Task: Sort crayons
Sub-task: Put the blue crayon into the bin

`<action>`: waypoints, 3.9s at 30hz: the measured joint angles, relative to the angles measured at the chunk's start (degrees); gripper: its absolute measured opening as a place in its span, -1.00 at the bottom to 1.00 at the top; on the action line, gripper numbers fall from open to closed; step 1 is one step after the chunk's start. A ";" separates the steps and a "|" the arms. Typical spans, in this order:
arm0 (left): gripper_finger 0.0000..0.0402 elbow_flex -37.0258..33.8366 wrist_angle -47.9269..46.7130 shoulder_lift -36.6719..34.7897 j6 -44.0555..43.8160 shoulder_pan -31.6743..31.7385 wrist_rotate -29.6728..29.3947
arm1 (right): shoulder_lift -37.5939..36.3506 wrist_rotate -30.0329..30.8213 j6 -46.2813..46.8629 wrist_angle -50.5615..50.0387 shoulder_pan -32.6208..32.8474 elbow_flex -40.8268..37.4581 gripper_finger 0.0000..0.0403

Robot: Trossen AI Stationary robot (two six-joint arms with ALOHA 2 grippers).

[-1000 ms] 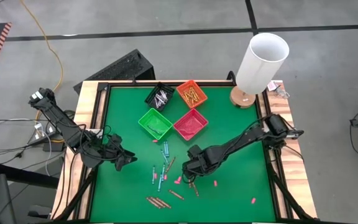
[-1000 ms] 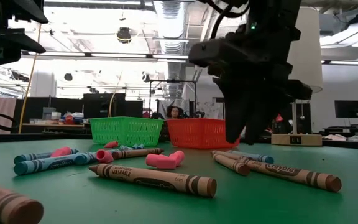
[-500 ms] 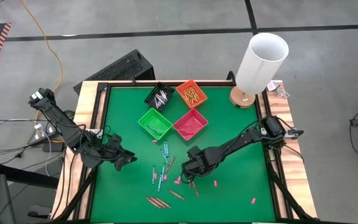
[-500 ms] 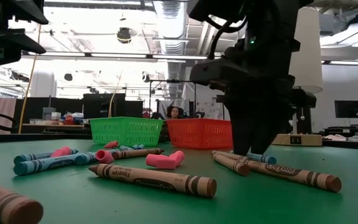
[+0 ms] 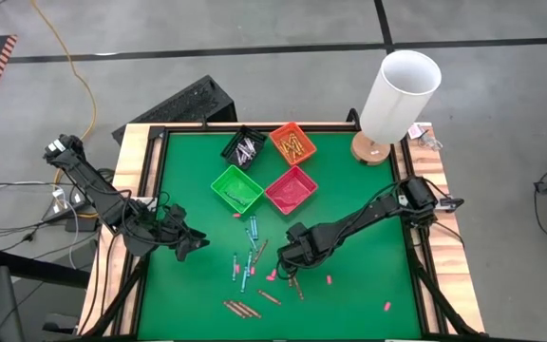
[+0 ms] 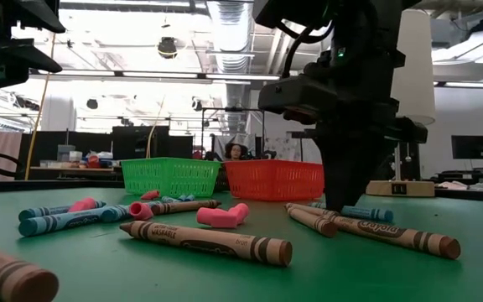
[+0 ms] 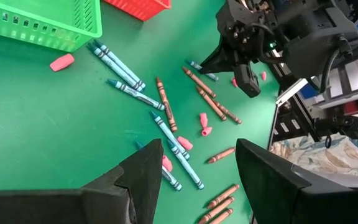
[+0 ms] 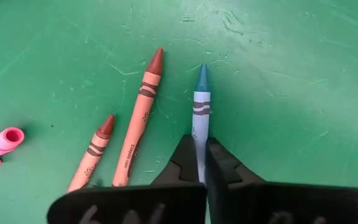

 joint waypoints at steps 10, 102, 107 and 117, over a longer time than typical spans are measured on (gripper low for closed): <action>-0.04 0.00 -0.21 0.00 0.69 0.00 -0.24 | -3.41 0.01 -4.72 -4.31 -2.53 3.09 -0.99; -0.04 0.00 -3.76 1.01 -6.67 0.68 -10.43 | 7.88 -9.67 -49.24 27.62 -30.32 20.36 -0.34; -0.04 0.00 -3.77 1.01 -7.09 0.68 -10.08 | 2.47 -10.57 -49.01 21.65 -29.32 20.34 -0.29; -0.04 0.00 -3.86 0.99 -6.96 0.68 -10.08 | -7.56 1.47 -30.10 1.20 -19.32 20.40 -0.35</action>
